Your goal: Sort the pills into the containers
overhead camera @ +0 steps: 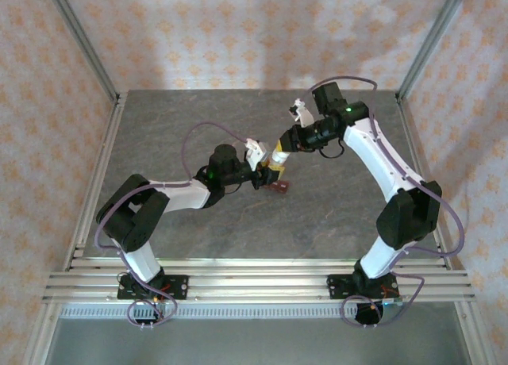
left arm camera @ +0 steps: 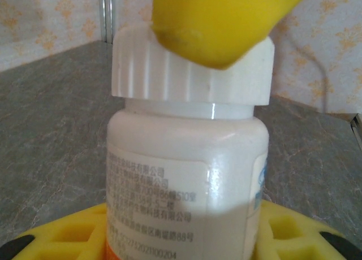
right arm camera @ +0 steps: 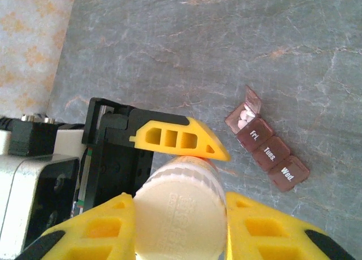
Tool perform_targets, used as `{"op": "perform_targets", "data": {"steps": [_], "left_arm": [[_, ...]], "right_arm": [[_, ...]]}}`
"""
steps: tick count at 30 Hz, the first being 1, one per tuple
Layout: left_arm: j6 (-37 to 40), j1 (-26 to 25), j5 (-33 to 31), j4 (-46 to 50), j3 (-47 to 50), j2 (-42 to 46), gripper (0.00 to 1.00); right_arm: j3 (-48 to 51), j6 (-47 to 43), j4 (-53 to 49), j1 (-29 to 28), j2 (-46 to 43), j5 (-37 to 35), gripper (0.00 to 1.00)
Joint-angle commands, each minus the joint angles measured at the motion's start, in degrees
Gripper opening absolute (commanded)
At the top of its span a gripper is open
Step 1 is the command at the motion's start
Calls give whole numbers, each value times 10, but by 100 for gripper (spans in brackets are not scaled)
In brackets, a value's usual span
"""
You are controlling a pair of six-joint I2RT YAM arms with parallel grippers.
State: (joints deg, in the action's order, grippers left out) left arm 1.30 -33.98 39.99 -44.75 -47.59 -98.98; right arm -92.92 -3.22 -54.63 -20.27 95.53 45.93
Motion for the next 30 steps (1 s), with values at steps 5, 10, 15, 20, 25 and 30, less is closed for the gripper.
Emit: {"op": "perform_targets", "data": {"steps": [5, 10, 15, 20, 25, 30], "left_arm": [[5, -4, -14, -73, -19, -5, 0], [5, -3, -17, -76, -18, -7, 0], [7, -3, -16, -75, -17, -12, 0], [6, -2, -18, -84, -12, -17, 0], [-4, 3, -9, -99, -5, -14, 0], [-17, 13, 20, -104, -3, -7, 0]], "right_arm": [[70, 241, 58, -62, -14, -174, 32], [123, 310, 122, -77, -38, -197, 32], [114, 310, 121, -77, -40, -192, 33], [33, 272, 69, -71, -30, -203, 45], [-50, 229, 21, -37, -31, -192, 60], [-86, 109, 3, -8, -36, -118, 72]]}}
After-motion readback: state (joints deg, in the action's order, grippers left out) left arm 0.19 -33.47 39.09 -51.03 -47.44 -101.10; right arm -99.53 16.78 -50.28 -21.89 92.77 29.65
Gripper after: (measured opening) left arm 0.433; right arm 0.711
